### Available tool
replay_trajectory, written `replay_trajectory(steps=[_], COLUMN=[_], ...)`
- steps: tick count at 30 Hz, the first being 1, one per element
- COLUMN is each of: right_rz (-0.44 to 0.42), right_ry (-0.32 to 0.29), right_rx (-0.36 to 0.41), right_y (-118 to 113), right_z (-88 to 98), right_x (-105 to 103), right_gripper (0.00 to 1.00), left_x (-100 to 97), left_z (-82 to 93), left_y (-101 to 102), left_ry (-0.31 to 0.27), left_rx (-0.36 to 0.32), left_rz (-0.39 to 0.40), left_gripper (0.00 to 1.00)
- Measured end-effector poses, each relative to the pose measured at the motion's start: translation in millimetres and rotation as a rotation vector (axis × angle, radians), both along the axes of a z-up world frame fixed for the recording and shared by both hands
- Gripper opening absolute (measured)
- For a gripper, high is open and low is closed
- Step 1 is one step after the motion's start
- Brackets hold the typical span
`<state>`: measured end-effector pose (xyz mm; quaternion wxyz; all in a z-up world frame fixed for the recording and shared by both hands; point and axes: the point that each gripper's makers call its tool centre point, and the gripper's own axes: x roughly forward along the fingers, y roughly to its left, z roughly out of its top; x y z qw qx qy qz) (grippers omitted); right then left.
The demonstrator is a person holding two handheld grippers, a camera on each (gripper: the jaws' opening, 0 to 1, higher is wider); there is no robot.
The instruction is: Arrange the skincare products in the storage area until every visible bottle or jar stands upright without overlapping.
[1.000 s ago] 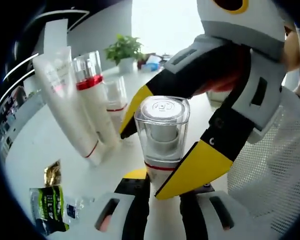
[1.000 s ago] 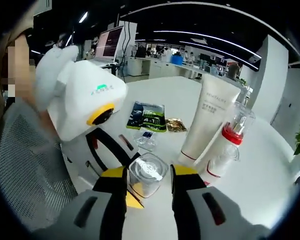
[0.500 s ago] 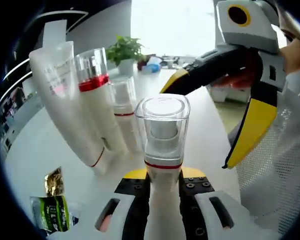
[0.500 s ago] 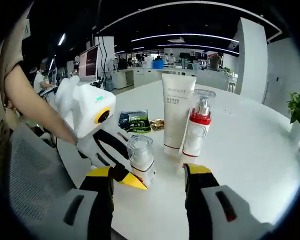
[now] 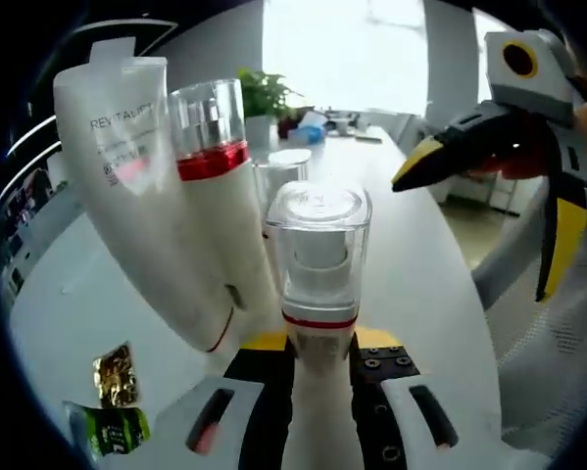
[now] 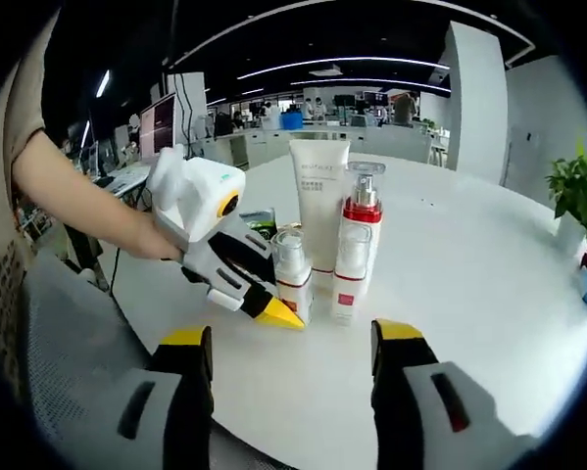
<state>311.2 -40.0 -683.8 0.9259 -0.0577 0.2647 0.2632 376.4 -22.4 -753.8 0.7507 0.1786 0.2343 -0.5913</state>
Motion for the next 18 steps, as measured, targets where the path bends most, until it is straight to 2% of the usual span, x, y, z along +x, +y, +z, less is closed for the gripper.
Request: replay_trajectory(steps=[9,18], right_rz=[-0.044,-0.026], right_ry=[0.005,0.006], right_rx=[0.014,-0.018], right_y=[-11.9,-9.0], right_z=[0.5,-3.9], right_x=[-0.7,-2.4], right_gripper=[0.67,0.66], left_x=[12.2,19.0], left_z=[0.3,0.0], left_y=[-4.4,-7.3], left_ry=[0.001,-0.006], left_rx=[-0.006,-0.003], left_rz=[0.009,-0.003], left_gripper=[0.18,0.18])
